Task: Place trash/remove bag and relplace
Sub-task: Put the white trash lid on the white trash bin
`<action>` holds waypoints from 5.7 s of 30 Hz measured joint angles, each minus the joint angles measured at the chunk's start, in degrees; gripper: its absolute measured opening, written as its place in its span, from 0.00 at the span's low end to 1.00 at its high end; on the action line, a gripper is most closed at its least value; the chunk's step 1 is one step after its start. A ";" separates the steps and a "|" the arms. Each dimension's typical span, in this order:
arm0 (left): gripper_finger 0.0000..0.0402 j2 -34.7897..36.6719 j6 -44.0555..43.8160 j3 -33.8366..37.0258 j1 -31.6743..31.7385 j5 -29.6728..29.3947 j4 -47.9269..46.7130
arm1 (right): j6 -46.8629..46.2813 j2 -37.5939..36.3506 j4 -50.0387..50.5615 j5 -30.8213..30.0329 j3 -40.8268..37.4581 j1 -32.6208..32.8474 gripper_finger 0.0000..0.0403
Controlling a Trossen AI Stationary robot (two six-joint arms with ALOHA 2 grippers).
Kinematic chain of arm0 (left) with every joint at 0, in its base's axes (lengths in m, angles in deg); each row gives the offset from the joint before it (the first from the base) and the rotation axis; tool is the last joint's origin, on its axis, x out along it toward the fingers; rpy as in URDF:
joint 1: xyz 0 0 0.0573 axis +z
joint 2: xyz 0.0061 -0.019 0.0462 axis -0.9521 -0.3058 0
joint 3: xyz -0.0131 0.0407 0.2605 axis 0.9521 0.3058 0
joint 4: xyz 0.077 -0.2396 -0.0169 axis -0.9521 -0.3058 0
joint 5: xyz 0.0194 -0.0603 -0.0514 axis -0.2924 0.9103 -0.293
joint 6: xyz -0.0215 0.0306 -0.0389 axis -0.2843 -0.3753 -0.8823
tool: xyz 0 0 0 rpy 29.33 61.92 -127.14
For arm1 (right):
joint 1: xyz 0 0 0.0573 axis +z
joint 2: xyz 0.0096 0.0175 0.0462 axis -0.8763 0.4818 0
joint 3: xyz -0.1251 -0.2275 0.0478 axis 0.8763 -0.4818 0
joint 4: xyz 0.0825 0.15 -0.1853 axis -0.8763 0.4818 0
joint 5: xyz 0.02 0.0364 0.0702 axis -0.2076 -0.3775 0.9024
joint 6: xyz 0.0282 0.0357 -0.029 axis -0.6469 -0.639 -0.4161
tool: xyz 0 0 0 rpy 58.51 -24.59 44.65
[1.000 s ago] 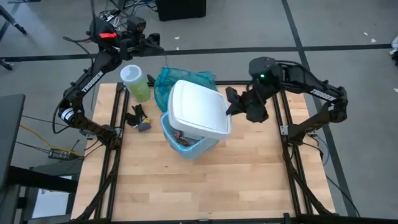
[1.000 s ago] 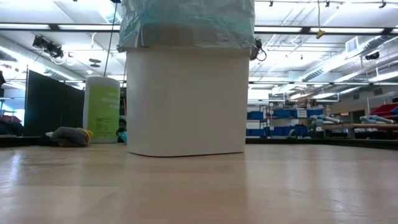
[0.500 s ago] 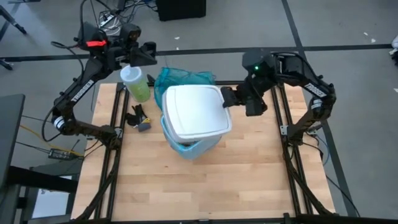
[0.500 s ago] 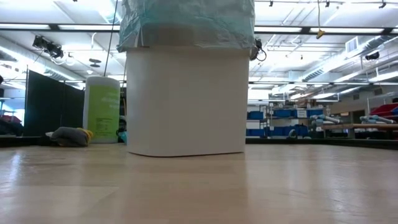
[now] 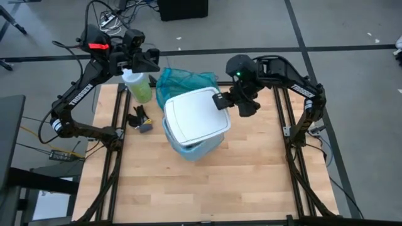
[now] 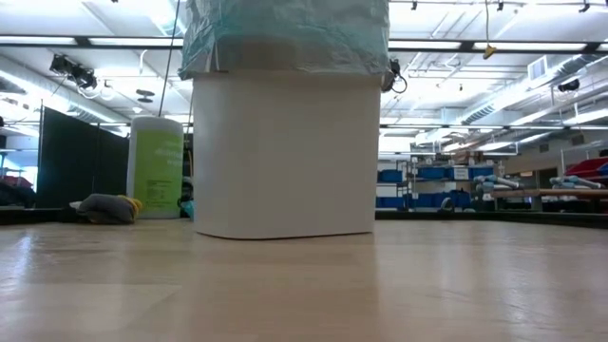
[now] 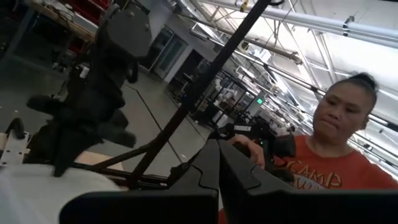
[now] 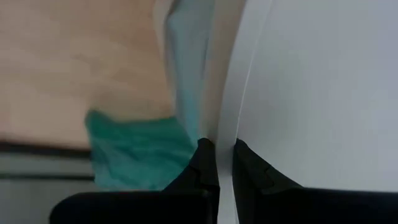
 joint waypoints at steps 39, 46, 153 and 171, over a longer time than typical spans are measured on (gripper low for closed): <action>0.01 -0.04 21.09 0.00 -7.50 -8.38 -17.16 | 24.57 -0.22 1.70 14.12 -2.93 -7.94 0.04; 0.01 -0.09 23.62 0.00 -7.52 -8.83 -22.92 | 26.32 1.28 1.29 14.49 -2.93 -8.14 0.04; 0.00 -1.60 56.50 0.00 -13.22 -22.40 -36.27 | -64.30 -16.81 -34.34 11.56 -2.11 -29.29 0.01; 0.00 -5.34 78.40 6.82 -17.55 -24.67 -47.40 | -65.05 -19.58 -33.68 11.26 -2.12 -25.98 0.00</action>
